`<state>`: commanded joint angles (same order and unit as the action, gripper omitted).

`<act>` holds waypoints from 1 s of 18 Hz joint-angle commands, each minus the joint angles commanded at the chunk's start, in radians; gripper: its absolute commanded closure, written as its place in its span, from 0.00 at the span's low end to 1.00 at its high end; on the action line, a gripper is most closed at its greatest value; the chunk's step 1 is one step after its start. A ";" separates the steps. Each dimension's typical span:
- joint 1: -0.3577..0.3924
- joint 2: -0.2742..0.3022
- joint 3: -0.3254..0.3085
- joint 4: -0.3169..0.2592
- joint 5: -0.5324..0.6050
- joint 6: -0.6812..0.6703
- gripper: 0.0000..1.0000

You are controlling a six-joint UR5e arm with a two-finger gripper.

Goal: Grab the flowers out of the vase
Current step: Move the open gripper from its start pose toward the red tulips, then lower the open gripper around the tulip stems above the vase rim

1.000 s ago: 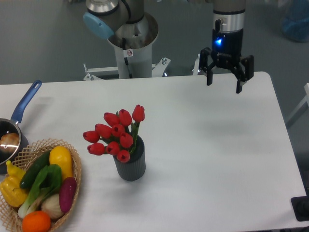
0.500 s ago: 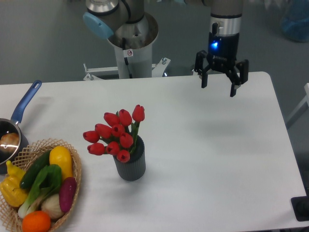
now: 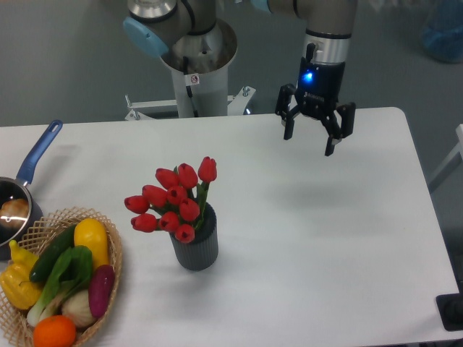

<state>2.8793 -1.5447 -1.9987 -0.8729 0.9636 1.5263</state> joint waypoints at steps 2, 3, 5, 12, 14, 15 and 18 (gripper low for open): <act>-0.003 -0.012 -0.006 0.000 -0.032 0.000 0.00; -0.012 -0.020 -0.006 0.000 -0.045 0.000 0.00; -0.041 -0.052 -0.009 -0.002 -0.062 0.000 0.00; -0.091 -0.159 -0.026 0.000 -0.261 -0.008 0.00; -0.091 -0.167 -0.028 -0.002 -0.299 -0.008 0.00; -0.089 -0.169 -0.031 -0.002 -0.307 -0.008 0.00; -0.087 -0.169 -0.043 -0.002 -0.357 -0.018 0.00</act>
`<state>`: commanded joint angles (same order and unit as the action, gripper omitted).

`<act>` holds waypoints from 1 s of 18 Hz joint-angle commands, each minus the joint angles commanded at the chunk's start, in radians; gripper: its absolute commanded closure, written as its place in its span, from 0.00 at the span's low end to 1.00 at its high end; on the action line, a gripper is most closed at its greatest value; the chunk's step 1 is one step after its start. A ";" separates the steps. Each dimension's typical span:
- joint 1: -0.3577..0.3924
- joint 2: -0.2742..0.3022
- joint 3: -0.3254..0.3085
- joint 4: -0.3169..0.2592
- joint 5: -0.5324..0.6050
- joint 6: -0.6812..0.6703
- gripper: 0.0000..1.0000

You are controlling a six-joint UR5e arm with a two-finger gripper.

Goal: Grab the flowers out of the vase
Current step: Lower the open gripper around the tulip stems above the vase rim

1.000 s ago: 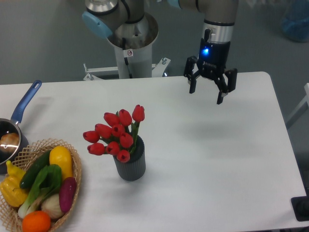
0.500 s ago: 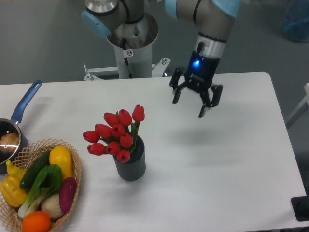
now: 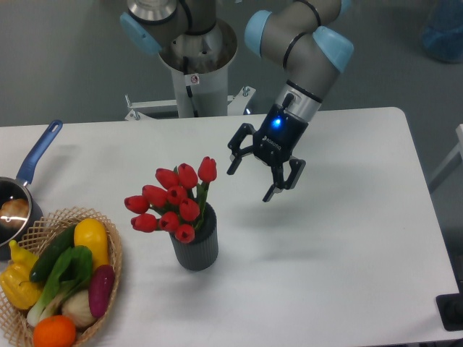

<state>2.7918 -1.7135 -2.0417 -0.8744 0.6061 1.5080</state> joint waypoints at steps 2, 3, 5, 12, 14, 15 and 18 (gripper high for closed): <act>-0.002 -0.018 -0.014 0.000 -0.026 -0.002 0.00; -0.005 -0.018 -0.015 0.000 -0.035 -0.002 0.00; -0.012 -0.018 -0.021 0.002 -0.086 -0.003 0.00; -0.069 -0.021 -0.022 0.005 -0.175 -0.031 0.00; -0.080 -0.021 -0.020 0.008 -0.174 -0.029 0.00; -0.081 -0.021 -0.020 0.008 -0.174 -0.031 0.00; -0.083 -0.029 -0.011 0.011 -0.163 -0.025 0.00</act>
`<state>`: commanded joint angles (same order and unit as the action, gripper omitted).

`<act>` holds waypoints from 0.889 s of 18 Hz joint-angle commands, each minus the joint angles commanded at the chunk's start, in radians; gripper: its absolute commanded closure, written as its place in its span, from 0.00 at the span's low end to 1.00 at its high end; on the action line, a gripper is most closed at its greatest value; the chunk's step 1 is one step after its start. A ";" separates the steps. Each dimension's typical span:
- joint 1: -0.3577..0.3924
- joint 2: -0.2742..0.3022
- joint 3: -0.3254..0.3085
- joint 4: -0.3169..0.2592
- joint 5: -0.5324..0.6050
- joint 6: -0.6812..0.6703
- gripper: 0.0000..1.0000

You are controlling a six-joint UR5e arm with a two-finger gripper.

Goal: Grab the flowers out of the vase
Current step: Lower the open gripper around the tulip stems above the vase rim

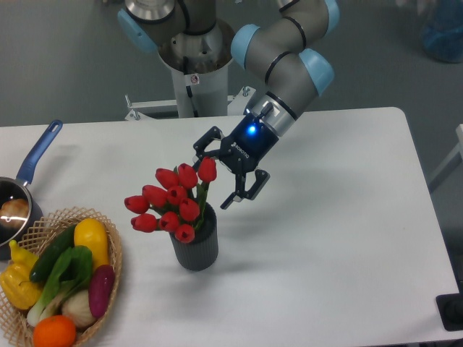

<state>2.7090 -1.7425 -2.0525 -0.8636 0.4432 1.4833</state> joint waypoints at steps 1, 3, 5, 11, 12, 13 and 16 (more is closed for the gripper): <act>-0.009 -0.005 0.009 0.003 0.002 0.002 0.00; -0.024 -0.026 0.032 0.003 0.002 -0.003 0.00; -0.032 -0.038 0.043 0.005 0.002 -0.002 0.00; -0.038 -0.054 0.063 0.006 0.002 0.002 0.00; -0.041 -0.054 0.064 0.006 0.002 0.002 0.00; -0.044 -0.057 0.068 0.006 0.002 0.002 0.00; -0.049 -0.075 0.074 0.008 0.002 0.002 0.00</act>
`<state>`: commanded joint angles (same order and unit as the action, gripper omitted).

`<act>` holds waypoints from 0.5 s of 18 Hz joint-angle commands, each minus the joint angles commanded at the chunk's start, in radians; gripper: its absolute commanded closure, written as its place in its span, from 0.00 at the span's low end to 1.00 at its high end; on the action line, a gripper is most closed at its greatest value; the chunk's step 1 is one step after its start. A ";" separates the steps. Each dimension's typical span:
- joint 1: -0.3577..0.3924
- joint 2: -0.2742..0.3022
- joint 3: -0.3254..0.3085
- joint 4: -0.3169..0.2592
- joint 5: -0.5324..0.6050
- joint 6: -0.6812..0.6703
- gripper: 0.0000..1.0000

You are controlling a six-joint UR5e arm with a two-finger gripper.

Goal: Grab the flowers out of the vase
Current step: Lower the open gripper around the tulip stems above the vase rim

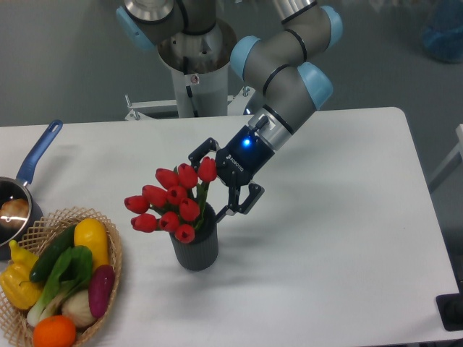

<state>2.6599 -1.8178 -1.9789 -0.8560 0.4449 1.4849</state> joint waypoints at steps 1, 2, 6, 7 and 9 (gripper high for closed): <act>0.000 0.000 0.002 0.000 0.000 0.002 0.00; -0.002 -0.003 0.005 0.000 0.000 0.002 0.00; -0.011 -0.015 0.008 0.002 -0.006 0.000 0.00; -0.011 -0.015 0.011 0.002 -0.006 -0.002 0.00; -0.015 -0.020 0.012 0.002 -0.008 -0.003 0.00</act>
<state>2.6446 -1.8377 -1.9666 -0.8544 0.4372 1.4818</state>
